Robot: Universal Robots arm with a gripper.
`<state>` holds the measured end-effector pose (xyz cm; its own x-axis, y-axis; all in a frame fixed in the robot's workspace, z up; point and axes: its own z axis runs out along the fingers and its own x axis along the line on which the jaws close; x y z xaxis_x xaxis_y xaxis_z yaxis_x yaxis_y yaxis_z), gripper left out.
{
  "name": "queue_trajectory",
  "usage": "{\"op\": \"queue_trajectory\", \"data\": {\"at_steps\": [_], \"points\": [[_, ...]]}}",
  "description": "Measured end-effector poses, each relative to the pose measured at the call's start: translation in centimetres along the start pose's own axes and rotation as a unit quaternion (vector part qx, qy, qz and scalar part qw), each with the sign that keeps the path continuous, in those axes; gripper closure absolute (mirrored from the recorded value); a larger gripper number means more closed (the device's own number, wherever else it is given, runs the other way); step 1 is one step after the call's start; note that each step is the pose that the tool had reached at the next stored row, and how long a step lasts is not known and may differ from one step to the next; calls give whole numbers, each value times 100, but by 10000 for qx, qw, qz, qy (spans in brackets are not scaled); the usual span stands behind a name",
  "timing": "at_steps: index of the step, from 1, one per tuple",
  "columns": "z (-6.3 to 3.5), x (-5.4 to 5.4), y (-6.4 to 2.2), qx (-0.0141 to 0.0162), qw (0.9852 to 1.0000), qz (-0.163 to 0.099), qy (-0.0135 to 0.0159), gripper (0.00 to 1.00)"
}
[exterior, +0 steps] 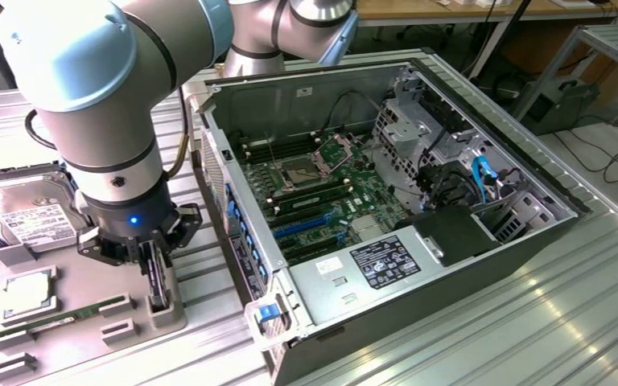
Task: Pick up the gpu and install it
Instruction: 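Pick up the gpu and move the gpu toward the slot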
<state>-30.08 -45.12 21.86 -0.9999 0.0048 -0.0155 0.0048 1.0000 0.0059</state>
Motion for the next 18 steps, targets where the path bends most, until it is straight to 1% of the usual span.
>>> {"op": "queue_trajectory", "data": {"at_steps": [5,10,15,16,18], "points": [[-36,-1,1,4,10000,0,2,65],[-58,-5,1,43,10000,-1,6,65],[-58,-14,0,44,10000,-1,9,66],[-58,-16,1,44,10000,0,9,73],[-58,-20,1,44,10000,-1,9,73]]}}
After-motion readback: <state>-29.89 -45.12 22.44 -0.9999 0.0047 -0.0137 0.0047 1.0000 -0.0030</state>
